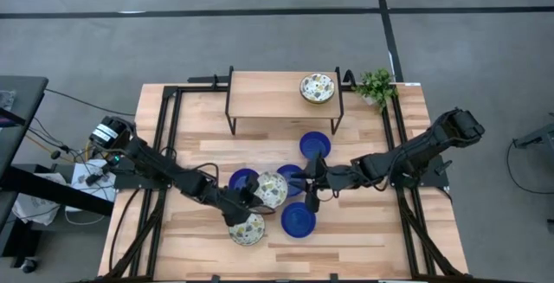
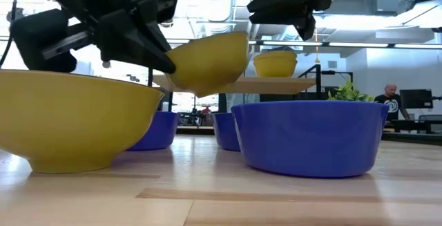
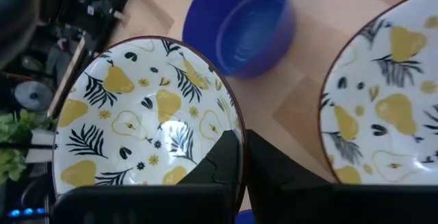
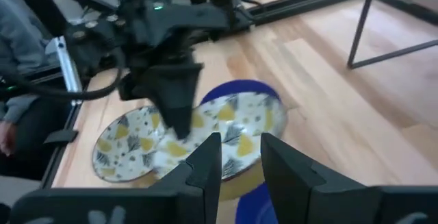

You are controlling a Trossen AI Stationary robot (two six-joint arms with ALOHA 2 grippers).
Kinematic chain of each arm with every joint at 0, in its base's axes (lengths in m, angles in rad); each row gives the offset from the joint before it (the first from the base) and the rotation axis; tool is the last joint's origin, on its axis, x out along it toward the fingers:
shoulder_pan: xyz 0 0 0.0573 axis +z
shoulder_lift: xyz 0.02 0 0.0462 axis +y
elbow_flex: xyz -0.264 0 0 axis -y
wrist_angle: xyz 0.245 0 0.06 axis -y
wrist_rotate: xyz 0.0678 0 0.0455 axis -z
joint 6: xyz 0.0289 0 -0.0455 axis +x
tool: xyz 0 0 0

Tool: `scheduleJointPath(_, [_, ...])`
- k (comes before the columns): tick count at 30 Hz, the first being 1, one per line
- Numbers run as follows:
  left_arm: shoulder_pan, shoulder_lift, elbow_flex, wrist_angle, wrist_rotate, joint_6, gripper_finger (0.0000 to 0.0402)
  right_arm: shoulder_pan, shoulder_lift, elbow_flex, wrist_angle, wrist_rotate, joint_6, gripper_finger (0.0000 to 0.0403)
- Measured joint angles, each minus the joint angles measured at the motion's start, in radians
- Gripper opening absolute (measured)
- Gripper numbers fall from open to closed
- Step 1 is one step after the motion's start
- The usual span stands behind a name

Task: Pick & Place Mini bowls
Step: Stack the yellow patterned bowl on top of the yellow patterned bowl on the shelf

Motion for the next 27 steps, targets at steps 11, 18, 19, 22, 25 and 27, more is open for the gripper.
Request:
scheduleJointPath(11, [-0.005, 0.000, 0.000, 0.005, -0.022, -0.002, 0.0013, -0.086, 0.001, 0.195, -0.351, -0.006, -0.026, 0.0092])
scheduleJointPath(18, [-0.004, 0.000, 0.000, 0.014, -0.030, -0.020, 0.0014, -0.099, 0.087, 0.365, -0.570, -0.078, -0.061, 0.0092])
scheduleJointPath(19, [-0.004, 0.000, 0.000, 0.016, -0.037, -0.020, 0.0014, -0.098, 0.105, 0.380, -0.586, -0.080, -0.075, 0.0092])
scheduleJointPath(22, [-0.004, 0.000, 0.001, 0.018, -0.041, -0.024, 0.0014, -0.100, 0.158, 0.446, -0.597, -0.081, -0.089, 0.0092])
scheduleJointPath(25, [-0.004, 0.000, 0.001, 0.018, -0.041, -0.030, 0.0014, -0.109, 0.203, 0.516, -0.658, -0.076, -0.089, 0.0092])
scheduleJointPath(27, [-0.004, 0.000, 0.001, 0.018, -0.041, -0.034, 0.0014, -0.119, 0.245, 0.559, -0.701, -0.076, -0.088, 0.0092])
